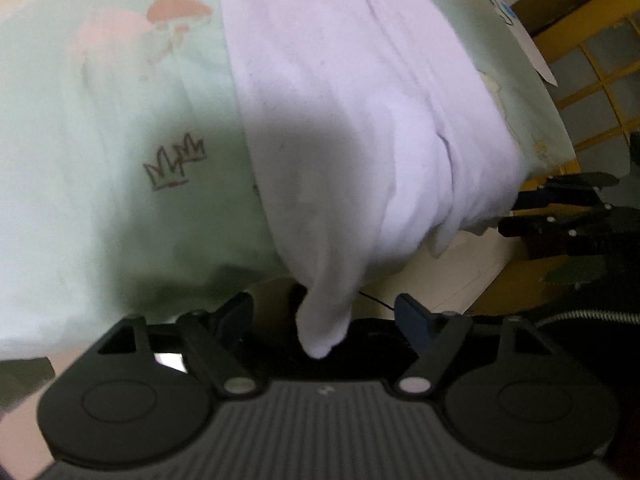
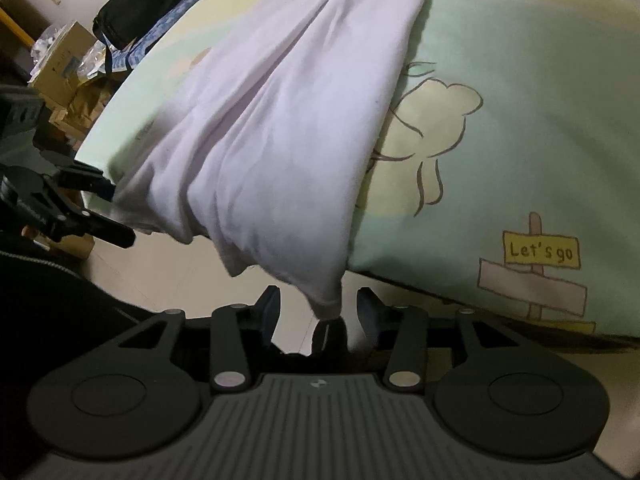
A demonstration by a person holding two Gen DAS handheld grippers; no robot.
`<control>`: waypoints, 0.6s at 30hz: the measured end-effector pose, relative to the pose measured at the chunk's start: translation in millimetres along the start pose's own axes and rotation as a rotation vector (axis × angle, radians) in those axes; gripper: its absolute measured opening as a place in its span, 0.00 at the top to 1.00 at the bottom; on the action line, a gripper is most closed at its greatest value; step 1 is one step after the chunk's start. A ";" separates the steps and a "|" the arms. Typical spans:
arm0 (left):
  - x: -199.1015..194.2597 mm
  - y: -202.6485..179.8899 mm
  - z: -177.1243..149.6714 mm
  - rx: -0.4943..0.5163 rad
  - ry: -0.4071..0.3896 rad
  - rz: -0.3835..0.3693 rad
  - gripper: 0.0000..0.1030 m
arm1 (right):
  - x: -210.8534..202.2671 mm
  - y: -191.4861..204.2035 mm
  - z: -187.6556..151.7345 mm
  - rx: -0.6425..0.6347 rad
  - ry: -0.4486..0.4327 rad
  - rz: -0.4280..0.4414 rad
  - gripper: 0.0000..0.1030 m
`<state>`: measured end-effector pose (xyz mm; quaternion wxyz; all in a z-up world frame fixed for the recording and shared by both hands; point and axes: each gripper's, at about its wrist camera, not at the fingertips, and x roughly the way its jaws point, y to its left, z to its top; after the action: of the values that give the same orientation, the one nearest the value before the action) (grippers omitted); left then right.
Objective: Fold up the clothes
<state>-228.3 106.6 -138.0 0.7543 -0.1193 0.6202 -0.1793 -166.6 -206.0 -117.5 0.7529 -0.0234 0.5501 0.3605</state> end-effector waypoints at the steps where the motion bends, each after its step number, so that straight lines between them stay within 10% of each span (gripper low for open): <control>1: 2.7 -1.2 0.8 -0.004 0.000 -0.003 0.35 | 1.1 -0.6 0.5 0.003 -0.008 0.002 0.55; 4: 5.3 -8.3 1.4 0.025 0.029 0.014 1.00 | 7.6 -0.1 0.6 0.007 -0.010 0.012 0.60; 7: -1.1 -16.6 -0.1 0.061 0.015 0.024 1.00 | 6.6 3.7 0.3 0.009 -0.021 0.050 0.90; 18: -41.9 -35.7 14.8 0.130 -0.064 -0.012 1.00 | -40.7 -1.7 16.2 0.037 -0.042 0.200 0.92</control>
<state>-225.2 91.1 -83.3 0.7787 -0.0793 0.5822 -0.2199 -158.0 -221.3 -77.4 0.7248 0.0530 0.5406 0.4238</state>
